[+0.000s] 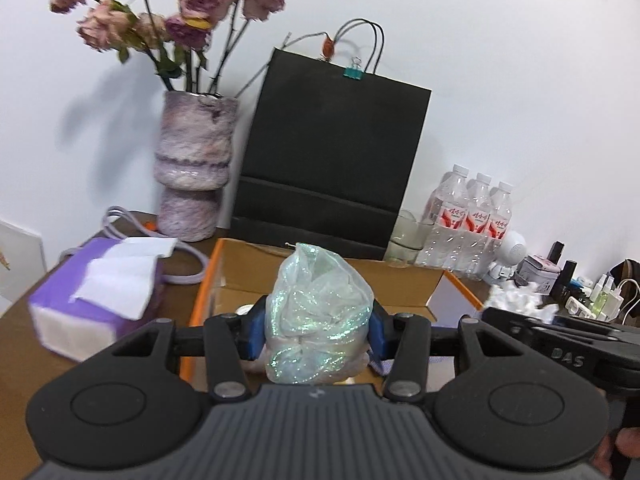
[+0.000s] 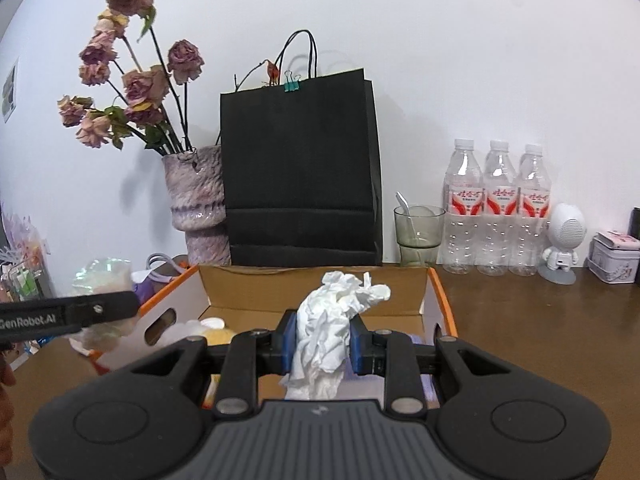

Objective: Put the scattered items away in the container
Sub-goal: 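Carry the tissue and plastic bag over the box and release both inside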

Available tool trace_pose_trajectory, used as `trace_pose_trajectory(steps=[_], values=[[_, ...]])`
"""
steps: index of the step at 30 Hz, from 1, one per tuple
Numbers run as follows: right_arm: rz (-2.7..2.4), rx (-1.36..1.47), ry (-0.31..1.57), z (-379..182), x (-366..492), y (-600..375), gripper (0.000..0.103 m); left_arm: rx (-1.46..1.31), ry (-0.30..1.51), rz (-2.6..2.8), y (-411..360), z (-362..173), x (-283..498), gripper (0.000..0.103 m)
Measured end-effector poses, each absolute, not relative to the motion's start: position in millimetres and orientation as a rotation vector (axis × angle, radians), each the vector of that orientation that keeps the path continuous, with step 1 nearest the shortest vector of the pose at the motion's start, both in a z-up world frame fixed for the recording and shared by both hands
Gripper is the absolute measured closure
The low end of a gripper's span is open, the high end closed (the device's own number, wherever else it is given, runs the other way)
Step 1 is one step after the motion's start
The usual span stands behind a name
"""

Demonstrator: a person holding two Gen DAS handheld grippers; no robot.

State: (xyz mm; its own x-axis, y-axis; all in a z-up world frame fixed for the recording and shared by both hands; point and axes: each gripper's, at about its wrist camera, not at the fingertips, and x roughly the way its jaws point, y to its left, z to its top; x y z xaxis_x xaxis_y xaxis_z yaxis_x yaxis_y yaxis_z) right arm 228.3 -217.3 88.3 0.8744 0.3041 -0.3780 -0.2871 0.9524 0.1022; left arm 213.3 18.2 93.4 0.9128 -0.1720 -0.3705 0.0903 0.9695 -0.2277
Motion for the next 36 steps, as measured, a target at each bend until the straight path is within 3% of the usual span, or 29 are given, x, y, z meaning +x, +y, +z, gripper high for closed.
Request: trace_pose_trajectory(steps=[20, 24, 25, 26, 27, 28, 29, 31, 36], values=[[0.301, 0.035, 0.480, 63, 295, -197, 0.078, -0.178, 0.489, -0.099, 1, 60, 298, 0.054], [0.297, 0.032, 0.495, 62, 297, -197, 0.076, -0.168, 0.495, -0.094, 0, 59, 299, 0.047], [0.297, 0.032, 0.500, 61, 297, -197, 0.072, -0.167, 0.498, -0.089, 1, 59, 300, 0.044], [0.295, 0.031, 0.506, 60, 298, -197, 0.069, -0.168, 0.502, -0.087, 1, 59, 300, 0.032], [0.294, 0.032, 0.513, 59, 299, -197, 0.052, -0.170, 0.505, -0.081, 2, 59, 300, 0.012], [0.289, 0.036, 0.522, 59, 300, -198, 0.033, -0.170, 0.506, -0.069, 2, 59, 301, 0.006], [0.268, 0.044, 0.528, 58, 301, -199, 0.025, -0.170, 0.501, -0.030, 4, 60, 300, 0.000], [0.258, 0.058, 0.538, 57, 304, -204, 0.000, -0.173, 0.508, -0.008, 8, 61, 302, 0.000], [0.278, 0.068, 0.545, 58, 304, -207, 0.000, -0.188, 0.511, 0.016, 16, 64, 302, 0.000]])
